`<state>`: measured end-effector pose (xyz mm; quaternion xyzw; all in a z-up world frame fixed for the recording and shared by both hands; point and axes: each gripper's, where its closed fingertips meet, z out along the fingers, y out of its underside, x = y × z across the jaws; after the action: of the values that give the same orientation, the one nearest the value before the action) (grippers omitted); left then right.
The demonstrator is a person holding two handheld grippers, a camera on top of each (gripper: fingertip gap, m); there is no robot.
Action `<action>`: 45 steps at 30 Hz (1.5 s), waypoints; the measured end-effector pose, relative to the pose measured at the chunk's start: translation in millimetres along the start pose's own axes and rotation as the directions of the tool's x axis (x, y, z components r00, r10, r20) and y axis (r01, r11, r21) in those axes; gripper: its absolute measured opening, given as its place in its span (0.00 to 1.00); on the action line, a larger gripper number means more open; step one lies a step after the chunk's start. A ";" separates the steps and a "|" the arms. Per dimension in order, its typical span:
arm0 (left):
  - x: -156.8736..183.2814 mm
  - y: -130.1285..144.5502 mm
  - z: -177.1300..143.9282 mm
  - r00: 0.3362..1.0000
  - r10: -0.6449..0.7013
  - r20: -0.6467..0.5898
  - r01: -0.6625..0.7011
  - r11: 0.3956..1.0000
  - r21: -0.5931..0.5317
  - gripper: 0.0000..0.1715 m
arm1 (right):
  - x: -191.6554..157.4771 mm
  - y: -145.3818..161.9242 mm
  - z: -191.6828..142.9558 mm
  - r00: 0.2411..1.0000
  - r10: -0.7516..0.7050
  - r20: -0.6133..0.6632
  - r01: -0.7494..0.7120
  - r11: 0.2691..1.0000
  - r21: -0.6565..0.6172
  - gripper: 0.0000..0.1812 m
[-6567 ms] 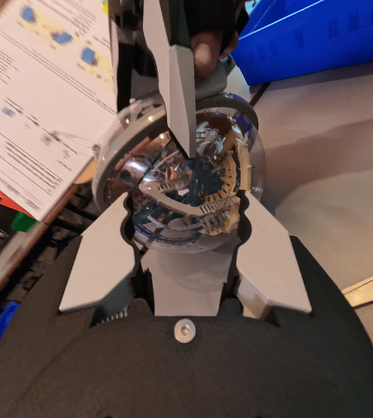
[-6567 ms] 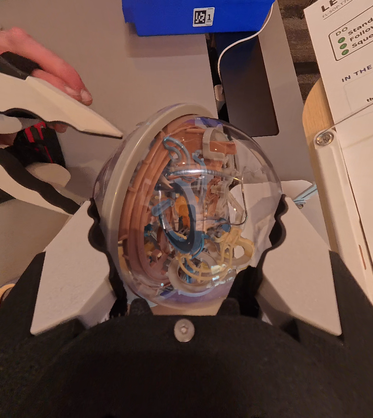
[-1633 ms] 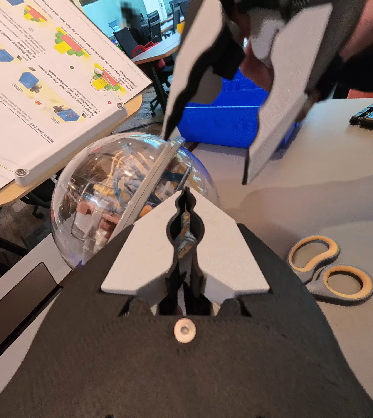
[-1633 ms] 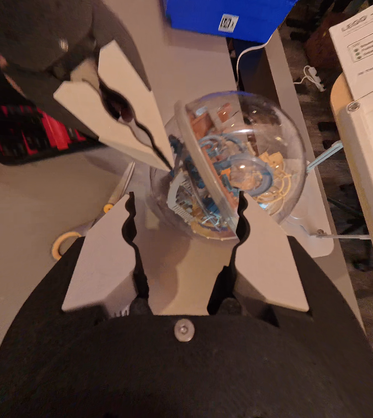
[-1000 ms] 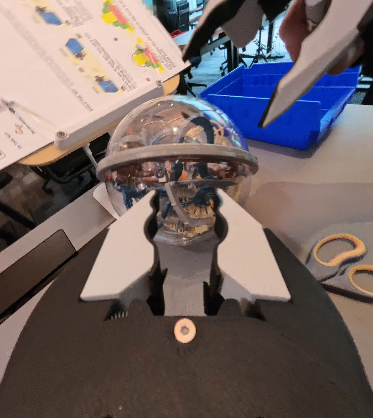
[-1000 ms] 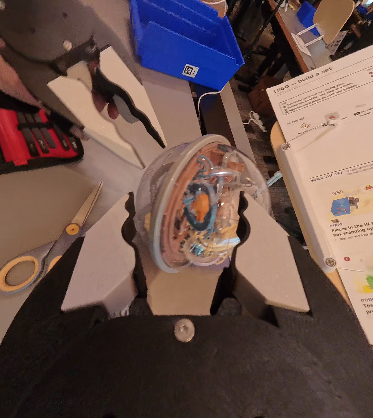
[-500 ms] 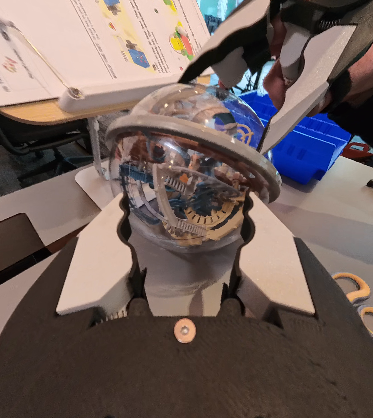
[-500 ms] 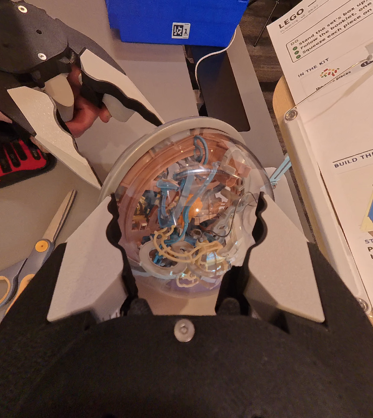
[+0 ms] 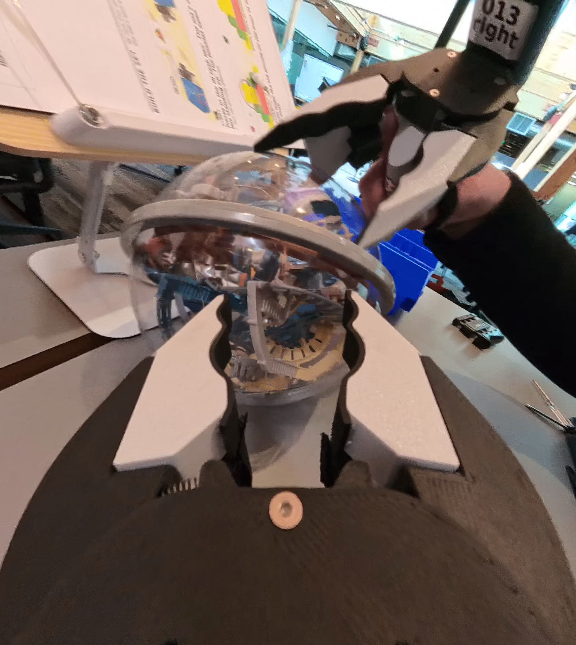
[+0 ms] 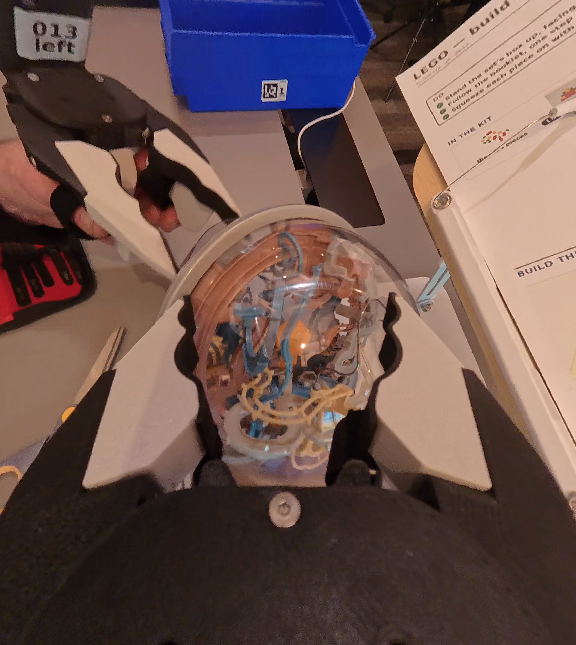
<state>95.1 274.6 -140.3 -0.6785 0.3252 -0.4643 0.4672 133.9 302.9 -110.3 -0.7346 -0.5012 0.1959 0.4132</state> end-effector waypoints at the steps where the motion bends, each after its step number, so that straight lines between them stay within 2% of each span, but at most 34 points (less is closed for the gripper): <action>1: 3.3 0.7 1.2 1.000 0.006 0.003 -0.006 1.000 0.000 0.34 | -1.2 -5.2 0.8 1.000 -0.009 -0.002 0.009 1.000 0.030 0.53; 2: 4.5 1.5 1.5 1.000 0.008 0.010 -0.008 1.000 -0.012 0.34 | -1.1 -8.2 1.6 1.000 -0.011 -0.009 0.012 0.999 0.044 0.47; 7: 13.9 3.9 -2.6 0.999 0.037 0.002 -0.037 0.999 -0.014 0.26 | -0.2 -9.0 -0.4 1.000 0.011 -0.013 -0.010 0.999 0.036 0.44; 8: 15.2 3.4 -3.9 0.999 0.052 0.013 -0.051 0.999 -0.015 0.22 | 0.7 -8.7 -1.9 1.000 0.019 -0.015 -0.019 0.999 0.039 0.43; 10: 17.7 1.8 -7.3 0.995 0.095 0.032 -0.094 0.996 -0.008 0.07 | 5.2 -7.5 -6.7 0.999 0.047 -0.021 -0.045 0.998 0.053 0.40; 11: 21.1 1.8 -6.4 0.994 0.105 0.026 -0.105 0.994 -0.004 0.06 | 6.7 -6.7 -8.7 0.998 0.056 -0.022 -0.054 0.997 0.063 0.38; 16: 35.4 4.3 8.9 0.984 0.176 0.024 -0.176 0.984 -0.019 0.05 | 9.3 -4.2 -11.9 0.997 0.077 -0.027 -0.074 0.994 0.084 0.39; 22: 59.8 10.2 23.3 0.974 0.225 -0.041 -0.225 0.974 -0.018 0.00 | 9.6 -5.1 -12.2 0.995 0.092 -0.028 -0.089 0.992 0.084 0.39; 25: 70.9 12.6 27.8 0.968 0.234 -0.091 -0.235 0.972 -0.003 0.00 | 9.6 -5.3 -17.4 0.992 0.122 -0.020 -0.119 0.989 0.093 0.36; 27: 79.3 8.4 31.2 0.965 0.238 -0.111 -0.237 0.971 0.022 0.00 | 7.0 -9.1 -29.3 0.990 0.141 0.002 -0.140 0.982 0.126 0.23; 28: 81.1 3.3 32.1 0.965 0.239 -0.108 -0.235 0.971 0.041 0.00 | 2.5 -13.4 -38.0 0.991 0.132 0.014 -0.132 0.980 0.151 0.24; 29: 79.9 -0.1 32.5 0.965 0.244 -0.097 -0.241 0.970 0.045 0.00 | -2.2 -17.8 -48.5 0.994 0.108 0.006 -0.108 0.979 0.176 0.34; 31: 80.1 -0.9 32.7 0.960 0.255 -0.113 -0.252 0.967 0.039 0.00 | -14.3 -22.6 -70.3 0.999 0.014 -0.041 -0.006 0.981 0.195 0.31; 33: 83.8 -0.7 33.5 0.958 0.257 -0.127 -0.253 0.966 0.045 0.00 | -43.7 -20.0 -81.0 0.995 -0.091 0.033 0.083 0.981 0.173 0.29; 35: 88.3 0.5 34.9 0.949 0.287 -0.129 -0.286 0.958 0.032 0.00 | -61.9 -4.5 -77.6 0.983 -0.167 0.076 0.161 0.984 0.077 0.30; 39: 97.4 -7.0 30.1 0.946 0.287 -0.154 -0.283 0.958 0.049 0.00 | -72.1 25.6 -60.4 0.947 -0.319 0.032 0.320 0.939 -0.124 0.40; 43: 110.9 -4.6 27.5 0.920 0.326 -0.217 -0.330 0.944 0.018 0.00 | -87.7 24.4 -50.2 0.908 -0.419 0.019 0.418 0.899 -0.133 0.41; 45: 118.0 -1.4 25.6 0.903 0.349 -0.252 -0.360 0.933 -0.001 0.00 | -94.7 23.2 -49.1 0.894 -0.443 0.070 0.449 0.883 -0.138 0.40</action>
<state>161.1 180.3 -103.9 -0.5557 0.5096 -0.4447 0.4834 141.8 194.0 -112.3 -0.6250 -0.6776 0.0707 0.3811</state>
